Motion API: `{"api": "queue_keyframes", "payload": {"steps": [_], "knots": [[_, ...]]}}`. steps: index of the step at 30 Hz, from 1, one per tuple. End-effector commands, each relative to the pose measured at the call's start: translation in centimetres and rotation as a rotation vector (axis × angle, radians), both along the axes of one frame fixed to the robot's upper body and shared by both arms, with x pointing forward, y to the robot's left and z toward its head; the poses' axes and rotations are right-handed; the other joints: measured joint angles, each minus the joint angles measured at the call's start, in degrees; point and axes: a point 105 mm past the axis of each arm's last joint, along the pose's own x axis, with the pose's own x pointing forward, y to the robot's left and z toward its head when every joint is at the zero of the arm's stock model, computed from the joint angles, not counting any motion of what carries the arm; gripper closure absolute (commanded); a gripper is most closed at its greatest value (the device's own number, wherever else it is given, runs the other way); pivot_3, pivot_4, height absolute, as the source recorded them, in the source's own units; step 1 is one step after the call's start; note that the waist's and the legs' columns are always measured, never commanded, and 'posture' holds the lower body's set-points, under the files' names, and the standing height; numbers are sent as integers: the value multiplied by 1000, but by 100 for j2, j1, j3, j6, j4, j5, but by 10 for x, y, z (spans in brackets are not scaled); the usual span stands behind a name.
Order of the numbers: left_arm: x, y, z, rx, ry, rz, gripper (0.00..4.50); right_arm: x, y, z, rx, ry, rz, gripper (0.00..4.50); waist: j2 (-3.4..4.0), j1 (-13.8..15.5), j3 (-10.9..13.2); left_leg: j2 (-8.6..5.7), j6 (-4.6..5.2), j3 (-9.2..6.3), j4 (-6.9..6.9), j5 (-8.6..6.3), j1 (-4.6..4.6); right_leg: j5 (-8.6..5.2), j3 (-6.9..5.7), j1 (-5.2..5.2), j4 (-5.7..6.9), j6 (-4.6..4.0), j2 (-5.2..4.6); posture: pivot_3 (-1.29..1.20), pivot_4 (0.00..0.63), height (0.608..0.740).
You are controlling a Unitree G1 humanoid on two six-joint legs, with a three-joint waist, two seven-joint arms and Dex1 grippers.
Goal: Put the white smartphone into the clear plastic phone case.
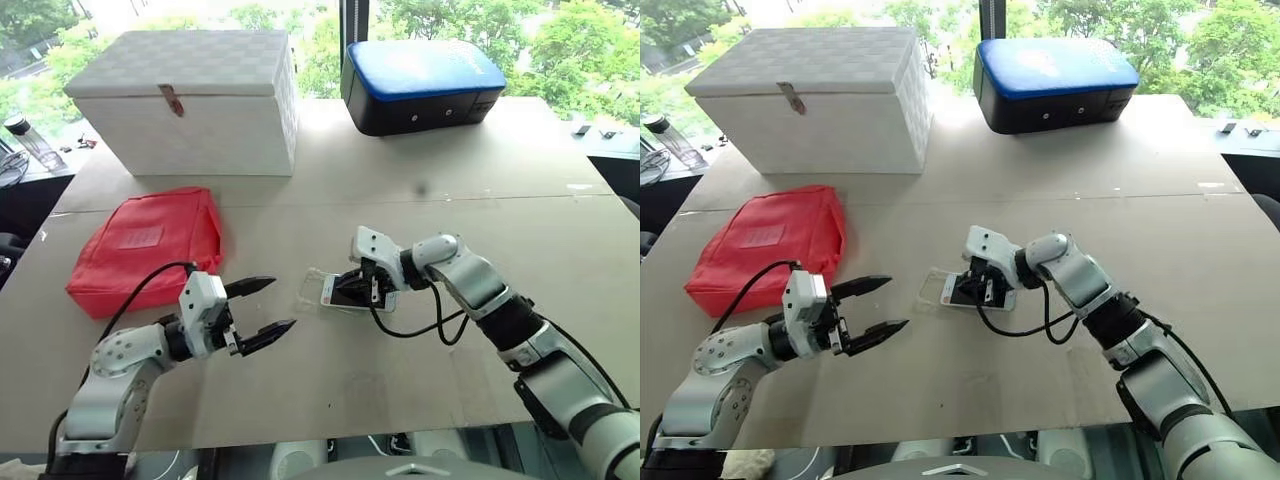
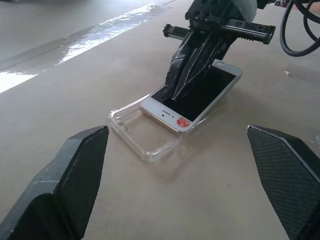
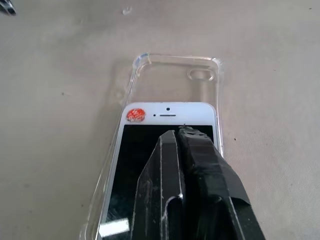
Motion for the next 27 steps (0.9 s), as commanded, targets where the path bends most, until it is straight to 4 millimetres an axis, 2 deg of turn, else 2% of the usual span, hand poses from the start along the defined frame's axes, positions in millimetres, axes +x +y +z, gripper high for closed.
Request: {"api": "queue_keyframes", "payload": {"steps": [1, 6, 8, 11, 13, 19, 24, 27], "knots": [[7, -1, 4, 45, -10, 26, 0, -1, -8, 11, 71, 46, -63, 4480, 3, 13, 3, -2, 0, 0, 0, 0, -8, 12, -2, -5, -1, 14, -3, 0, 150, 740], [18, 2, -2, 100, 26, 52, 0, -7, -17, 54, 202, 31, -111, 4480, 6, 21, 14, -11, -27, -3, 1, 18, -56, 25, -7, -39, -3, -3, -5, 0, 150, 740], [21, 3, -3, 113, 49, 37, 0, -14, -24, 63, 216, 10, -123, 4480, 5, 18, 20, -11, -27, -2, 0, 17, -59, 25, -10, -39, -6, -3, -2, 0, 150, 740], [27, 2, -1, 116, 62, 8, 773, -22, -41, 69, 207, -47, -177, 4500, 1, 37, 25, -11, -26, -3, -4, 15, -59, 23, -13, -39, -10, -1, 16, 0, 150, 740], [29, 1, -1, 130, 68, -8, 1619, -28, -53, 69, 188, -90, -209, 4500, -2, 57, 34, -14, -16, -3, -6, 10, -59, 21, -14, -38, -13, 3, 15, 0, 150, 740], [39, -2, -10, 167, 104, -21, 4452, -56, -101, 48, 9, -137, -329, 4500, -5, 135, 55, -17, 6, -2, -6, -4, -61, 9, -11, -40, -18, 22, 4, 0, 150, 740], [47, -12, -16, 192, 126, -52, 4452, -68, -122, 34, -116, -143, -392, 4500, -13, 144, 62, -12, 8, -9, -6, -4, -59, 8, -13, -39, -19, 23, 0, 0, 150, 740], [49, -18, -18, 211, 142, -80, 4452, -66, -122, 22, -162, -151, -402, 4500, -16, 136, 63, -10, 8, -9, -5, -4, -57, 9, -11, -39, -18, 23, 0, 0, 150, 740]]}}
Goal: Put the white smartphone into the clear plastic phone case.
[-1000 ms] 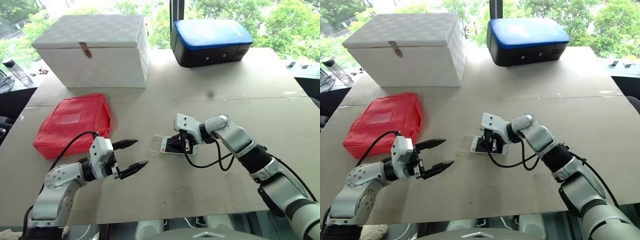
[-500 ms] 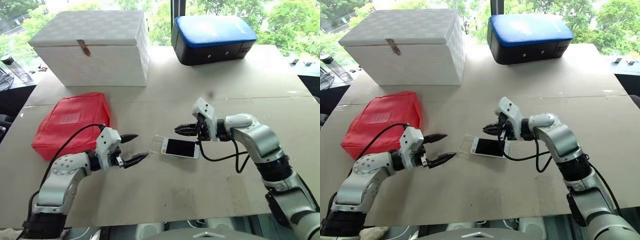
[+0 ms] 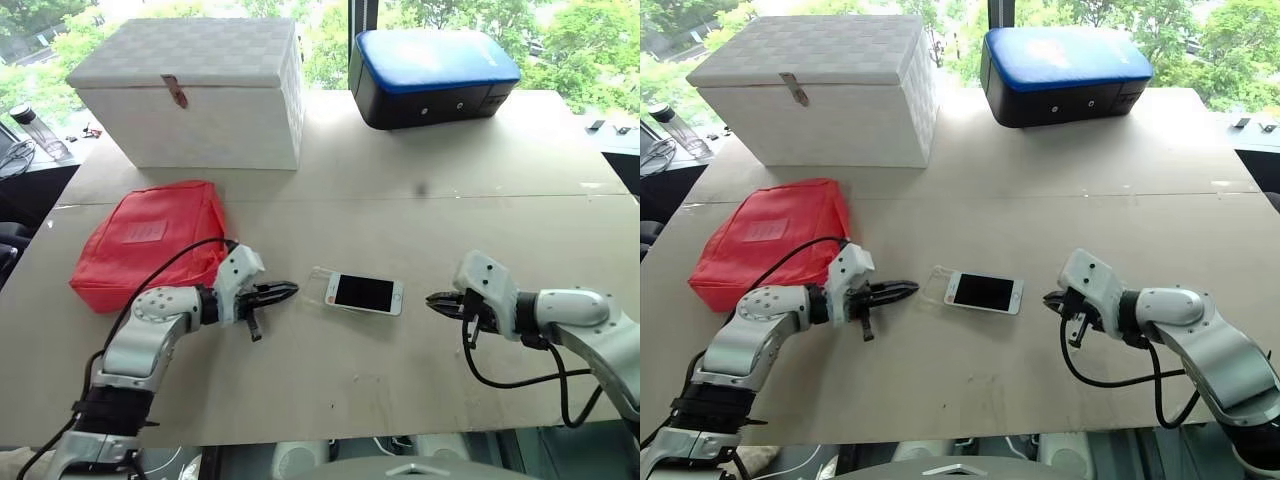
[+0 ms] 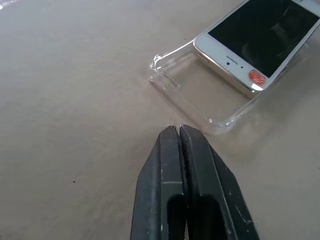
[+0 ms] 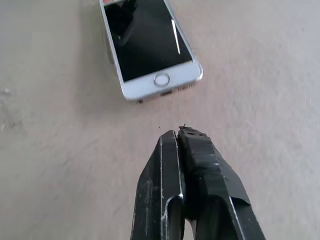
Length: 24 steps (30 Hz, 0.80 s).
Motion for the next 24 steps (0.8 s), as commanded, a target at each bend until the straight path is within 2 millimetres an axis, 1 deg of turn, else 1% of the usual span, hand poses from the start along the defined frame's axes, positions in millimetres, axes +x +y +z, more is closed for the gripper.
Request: {"api": "queue_keyframes", "payload": {"steps": [1, 7, 11, 14, 18, 22, 24], "knots": [[1, -7, 1, 18, 7, -35, 4452, 3, 4, -3, -41, -51, 8, 4500, -1, 1, 0, 0, 0, 1, 0, 0, 0, 0, 0, 0, 0, 0, 0, 0, 150, 740], [1, -16, 7, 1, 18, -53, 4452, 9, 15, -9, -38, -58, 54, 4500, -7, 7, 6, -6, 0, 2, 0, 0, -3, -1, 1, 1, -1, 0, 8, 0, 150, 740], [-6, -18, 8, -8, 32, -65, 4452, 11, 25, -15, -75, -70, 152, 4500, -10, 5, 8, -9, 0, 3, 4, 1, -3, 0, 2, 3, -2, 1, 13, 0, 150, 740], [-10, -22, 9, -26, 40, -75, 4452, 10, 34, -11, -61, -55, 219, 4500, -10, 3, 12, -8, 0, 3, 5, 1, -3, 0, 3, 3, -1, 1, 13, 0, 150, 740], [-14, -27, 9, -41, 48, -81, 4452, 8, 38, -10, -79, -46, 284, 4500, -11, 11, 12, -6, -1, 1, 5, 1, -3, 0, 1, 3, 1, 1, 15, 0, 150, 740], [-14, -31, 9, -50, 50, -80, 4452, 7, 43, -12, -126, -47, 359, 4500, -10, 5, 13, -6, -2, 3, 10, 2, -3, 0, 2, 4, 1, 1, 16, 0, 150, 740], [-13, -33, 8, -57, 51, -79, 4452, 10, 50, -9, -128, -54, 390, 4500, -11, 5, 13, -6, -2, 3, 13, 2, -3, 0, 2, 4, 2, 1, 17, 0, 150, 740]]}}
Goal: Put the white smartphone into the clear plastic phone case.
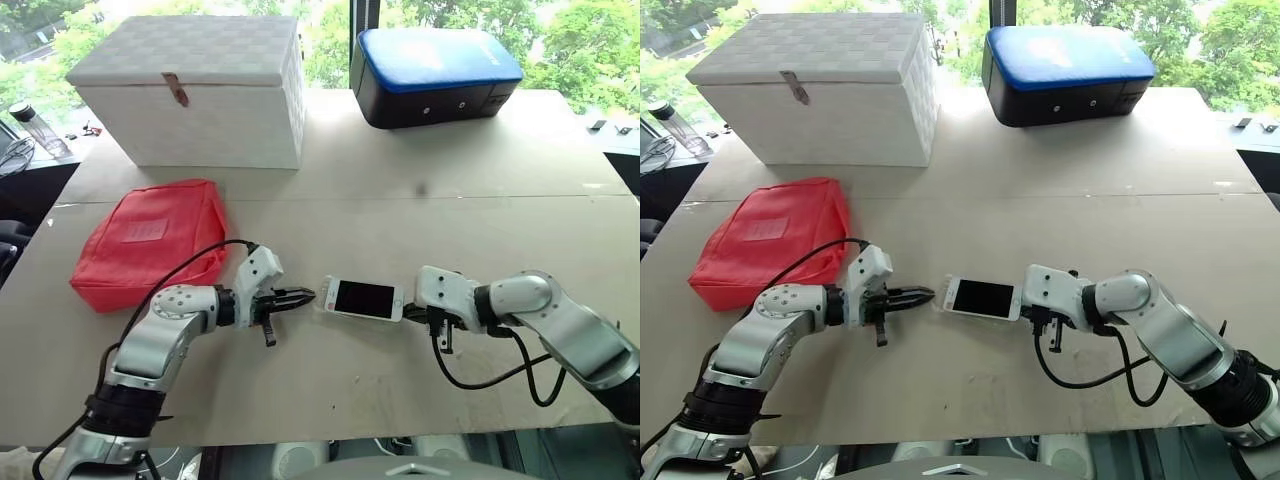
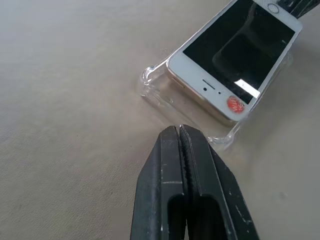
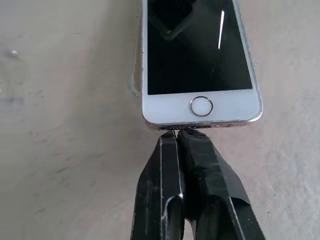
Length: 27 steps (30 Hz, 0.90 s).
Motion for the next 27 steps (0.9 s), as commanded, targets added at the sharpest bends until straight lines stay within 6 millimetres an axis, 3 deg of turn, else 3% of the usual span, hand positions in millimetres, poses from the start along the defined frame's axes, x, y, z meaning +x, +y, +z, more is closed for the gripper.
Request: {"api": "queue_keyframes", "payload": {"steps": [1, 13, 19, 25, 27], "knots": [[-1, -11, 8, -36, -24, -32, 4452, 3, 14, 9, -3, -40, 86, 4500, 1, 0, 1, 0, 0, -1, 2, 0, 0, 0, 0, 1, 2, 0, 0, 0, 150, 740], [-16, -20, 2, -70, -12, -33, 4452, 14, 30, 9, -47, -31, 179, 4500, 1, -5, 1, 7, -5, -1, 30, 3, 0, 1, -1, 11, 9, -1, -3, 0, 150, 740], [-5, -22, 2, -103, -23, 22, 4452, 41, 31, 15, -17, -98, 127, 4500, 1, -19, 1, 17, 2, -4, 46, -2, 6, 3, -4, 16, 17, -2, -6, 0, 150, 740], [2, -32, 1, -148, -19, 54, 4452, 72, 16, 19, -72, -150, 103, 4500, 2, 7, 1, 18, 3, -12, 57, -2, 9, 9, -14, 23, 17, -12, -3, 0, 150, 740], [1, -31, -3, -145, -17, 59, 4452, 77, 0, 14, -137, -156, 97, 4500, 2, 14, 1, 9, -5, -11, 57, 3, 1, 12, -13, 25, 17, -15, 2, 0, 150, 740]]}}
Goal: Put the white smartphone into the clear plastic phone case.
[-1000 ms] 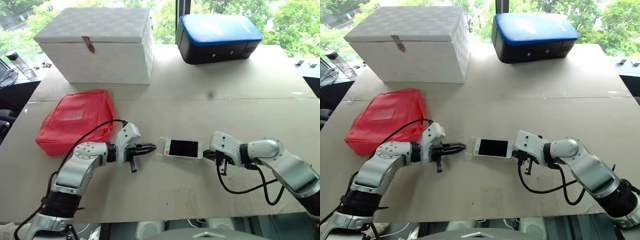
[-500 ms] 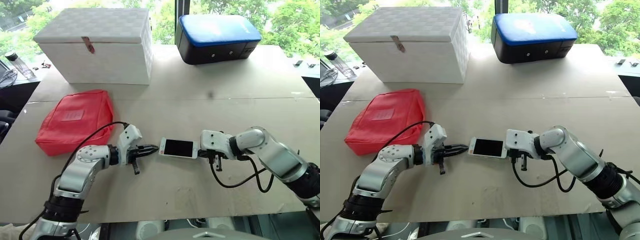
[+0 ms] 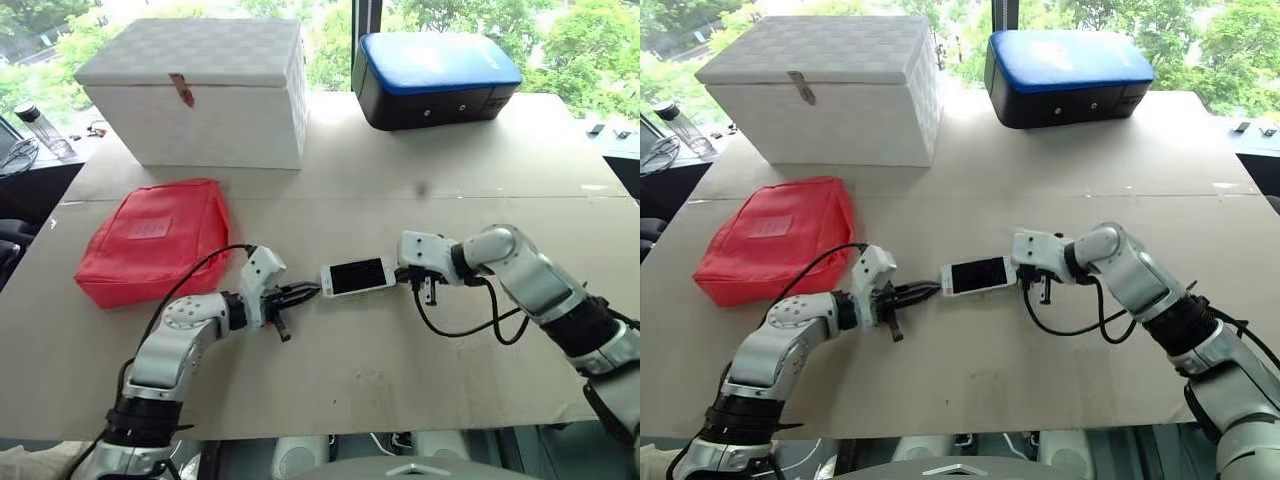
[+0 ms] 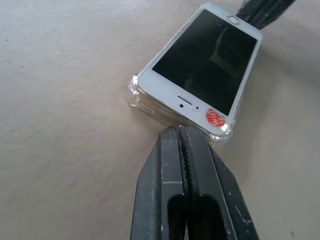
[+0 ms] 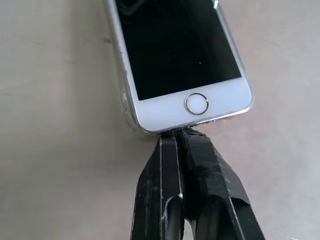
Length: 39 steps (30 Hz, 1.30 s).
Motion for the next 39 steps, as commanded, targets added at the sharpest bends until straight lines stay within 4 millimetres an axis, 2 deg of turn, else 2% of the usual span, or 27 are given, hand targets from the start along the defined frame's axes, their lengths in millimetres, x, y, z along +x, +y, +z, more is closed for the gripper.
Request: {"api": "queue_keyframes", "payload": {"steps": [1, 5, 8, 10, 14, 18, 24, 27, 30, 32, 35, 39], "knots": [[-5, -12, 3, -25, -18, -54, 4452, 4, -12, 5, -26, -36, 16, 4500, 0, 2, 0, -2, -12, 1, 0, 7, 0, 3, 1, 1, 0, -5, -2, 0, 150, 740], [-7, -2, 4, -38, -26, -15, 4452, 7, -29, 20, 71, 1, -75, 4500, 0, -1, 0, -6, -11, 9, -1, 6, -1, 7, 7, 2, -3, -12, -5, 0, 150, 740], [-11, 6, 14, -90, -48, 1, 4452, 14, -33, 47, 213, 2, -133, 4500, 7, -36, 7, -5, -10, 12, -2, 4, -3, 7, 8, 0, -5, -12, -13, 0, 150, 740], [-14, 13, 18, -105, -53, 14, 4452, 16, -26, 60, 282, 2, -123, 4500, 8, -62, 10, -1, -8, 12, -2, 4, -1, 7, 9, -1, -6, -11, -25, 0, 150, 740], [-16, 23, 18, -80, -67, 21, 4452, 14, 4, 72, 421, 47, -55, 4500, 12, -126, 12, 18, 15, 2, -6, -11, 4, -3, -3, -2, -1, 4, -11, 0, 150, 740], [-5, 26, 28, -81, -115, 47, 4452, -3, 49, 59, 476, 139, 53, 4500, 14, -118, 13, 20, 13, -2, -5, -10, 1, 5, -7, -1, 1, -10, -6, 0, 150, 740], [3, 31, 40, -94, -151, 92, 4452, -17, 85, 25, 434, 245, 125, 4500, 13, -138, 12, -5, -8, 13, -3, 4, -2, 11, 12, -1, -2, -16, -3, 0, 150, 740], [2, 30, 41, -95, -155, 94, 4452, -10, 89, -5, 330, 274, 81, 4500, 13, -145, 12, -6, -9, 13, -3, 4, -1, 11, 11, 0, -1, -15, -2, 0, 150, 740], [1, 29, 42, -100, -156, 98, 4452, -6, 79, -39, 198, 305, 47, 4500, 16, -165, 12, -5, -9, 15, -4, 4, 7, 10, 12, 1, 1, -15, 1, 0, 150, 740], [0, 29, 41, -96, -154, 100, 4452, -7, 75, -49, 169, 329, 47, 4500, 16, -170, 7, 1, -10, 13, -4, 4, 13, 1, 11, 3, 2, 0, 6, 0, 150, 740], [-3, 28, 38, -88, -150, 97, 4452, -7, 77, -41, 213, 319, 61, 4500, 19, -161, -4, 3, -6, 10, -4, 2, 24, -1, 12, 5, 11, 3, 3, 0, 150, 740], [-12, 28, 22, -60, -119, 86, 4452, -13, 81, 5, 417, 312, 102, 4500, 21, -143, -1, 3, -7, 7, -3, 2, 17, 7, 11, 3, 12, -10, -21, 0, 150, 740]]}}
